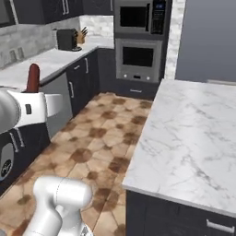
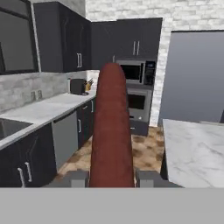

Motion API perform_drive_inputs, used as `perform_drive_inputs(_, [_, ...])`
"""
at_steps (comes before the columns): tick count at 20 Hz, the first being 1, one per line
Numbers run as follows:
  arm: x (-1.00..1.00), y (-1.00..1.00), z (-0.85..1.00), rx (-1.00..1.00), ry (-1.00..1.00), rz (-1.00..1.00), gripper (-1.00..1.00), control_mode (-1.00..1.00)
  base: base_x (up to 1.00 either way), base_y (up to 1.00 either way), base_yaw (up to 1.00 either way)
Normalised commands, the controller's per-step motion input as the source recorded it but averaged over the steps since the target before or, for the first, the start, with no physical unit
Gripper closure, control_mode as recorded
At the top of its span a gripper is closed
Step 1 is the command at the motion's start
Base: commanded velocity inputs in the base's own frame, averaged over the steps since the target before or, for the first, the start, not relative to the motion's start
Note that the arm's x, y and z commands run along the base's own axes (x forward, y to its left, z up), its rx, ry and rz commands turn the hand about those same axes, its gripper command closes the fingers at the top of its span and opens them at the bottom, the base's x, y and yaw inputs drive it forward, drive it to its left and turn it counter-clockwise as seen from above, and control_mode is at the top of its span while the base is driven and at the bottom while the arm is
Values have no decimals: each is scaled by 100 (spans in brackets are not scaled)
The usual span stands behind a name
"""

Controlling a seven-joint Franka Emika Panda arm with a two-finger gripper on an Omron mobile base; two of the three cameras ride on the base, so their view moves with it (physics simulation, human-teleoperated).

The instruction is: Move the hot dog bun to the plate on the dining table and place the condiment next to that plate. Then navigate to the fridge and take the sausage and place it on the plate as well.

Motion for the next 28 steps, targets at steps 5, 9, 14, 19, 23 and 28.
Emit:
perform_drive_inputs(5, [0,0,0,0,0,0,100,100,73,67,-64])
perform_drive_inputs(9, [0,0,0,0,0,0,100,100,87,74,-58])
perform_drive_inputs(14, [0,0,0,0,0,0,100,100,98,82,-52])
perform_drive_inputs(19, [0,0,0,0,0,0,100,100,83,95,-45])
perform_drive_inputs(23, [0,0,0,0,0,0,100,100,57,100,-39])
perform_drive_inputs(28, [0,0,0,0,0,0,100,100,60,96,-41])
